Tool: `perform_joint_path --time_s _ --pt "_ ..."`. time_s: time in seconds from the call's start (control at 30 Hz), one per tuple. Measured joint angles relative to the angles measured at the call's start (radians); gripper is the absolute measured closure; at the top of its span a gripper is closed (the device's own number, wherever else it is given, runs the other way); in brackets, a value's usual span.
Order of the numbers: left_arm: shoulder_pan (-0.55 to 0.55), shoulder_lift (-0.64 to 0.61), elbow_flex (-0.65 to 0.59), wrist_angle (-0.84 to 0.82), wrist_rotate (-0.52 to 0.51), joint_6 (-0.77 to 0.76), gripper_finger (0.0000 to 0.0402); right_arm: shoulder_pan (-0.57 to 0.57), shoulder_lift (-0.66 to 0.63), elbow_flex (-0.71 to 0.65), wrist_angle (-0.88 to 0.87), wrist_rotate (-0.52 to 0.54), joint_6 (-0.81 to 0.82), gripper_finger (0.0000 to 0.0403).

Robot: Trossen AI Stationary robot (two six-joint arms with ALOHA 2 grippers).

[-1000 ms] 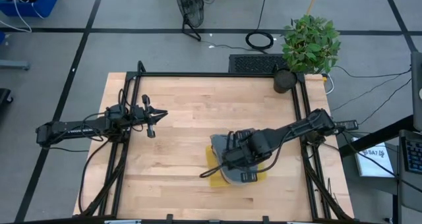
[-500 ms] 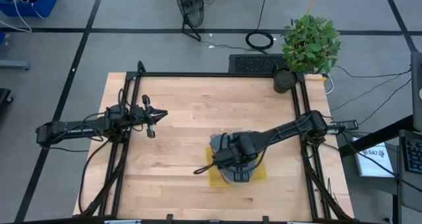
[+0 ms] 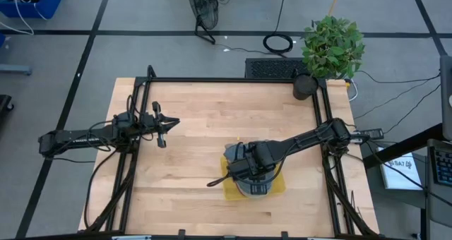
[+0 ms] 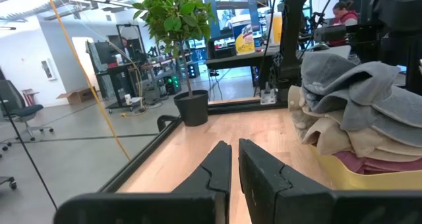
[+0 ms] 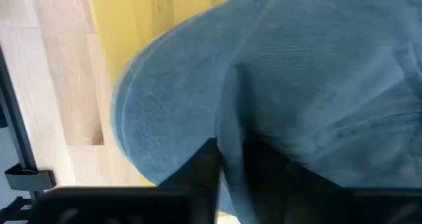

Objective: Pick and place caps into container
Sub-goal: Put the blue cap into the yellow container, then return to Home Position

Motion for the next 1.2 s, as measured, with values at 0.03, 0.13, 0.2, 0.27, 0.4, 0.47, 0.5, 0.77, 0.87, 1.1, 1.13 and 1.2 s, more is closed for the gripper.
perform_joint_path --time_s 0.03,0.13,0.2,0.27,0.4,0.47,0.5,0.77,0.87,1.1,1.13,1.2 --pt "0.0 0.0 0.0 0.0 0.0 0.0 0.0364 0.001 -0.004 -0.001 -0.001 0.0 0.0 0.0334" --pt "0.0 0.0 0.0 0.0 0.0 0.0 0.0364 0.002 -0.012 -0.002 0.011 0.002 0.002 0.0302" --pt "0.0 0.0 0.0 0.0 0.0 0.0 0.0364 0.002 -0.026 -0.003 0.013 0.003 0.004 0.0283" --pt "0.0 0.0 0.0 0.0 0.0 0.001 0.0364 0.001 -0.045 -0.003 0.009 0.005 0.001 0.0269" --pt "0.0 0.0 0.0 0.001 0.0 0.002 0.0364 0.001 -0.09 -0.003 0.009 0.006 0.0 0.0253" --pt "0.0 0.0 0.0 0.001 0.0 0.001 0.0364 0.0 -0.118 -0.003 0.014 0.007 0.0 0.0251" --pt "0.0 0.0 0.0 0.0 0.0 0.001 0.0364 0.0 -0.131 -0.003 0.018 0.007 0.0 0.025" --pt "0.0 0.0 0.0 -0.01 -0.001 0.008 0.0364 0.001 -0.227 -0.003 0.031 0.1 -0.045 0.026" --pt "0.0 0.0 0.0 -0.016 0.0 0.002 0.0364 0.01 -0.27 -0.003 0.082 0.194 -0.131 0.0278" --pt "0.0 0.0 0.0 -0.028 -0.025 -0.031 0.0364 0.036 -0.417 -0.049 0.204 0.316 -0.269 0.0386" --pt "0.0 0.0 0.0 -0.042 -0.013 -0.025 0.0364 0.036 -0.449 -0.084 0.23 0.345 -0.278 0.0394" --pt "0.0 0.0 0.0 -0.059 0.008 -0.005 0.0364 0.036 -0.518 -0.176 0.298 0.376 -0.281 0.0394"
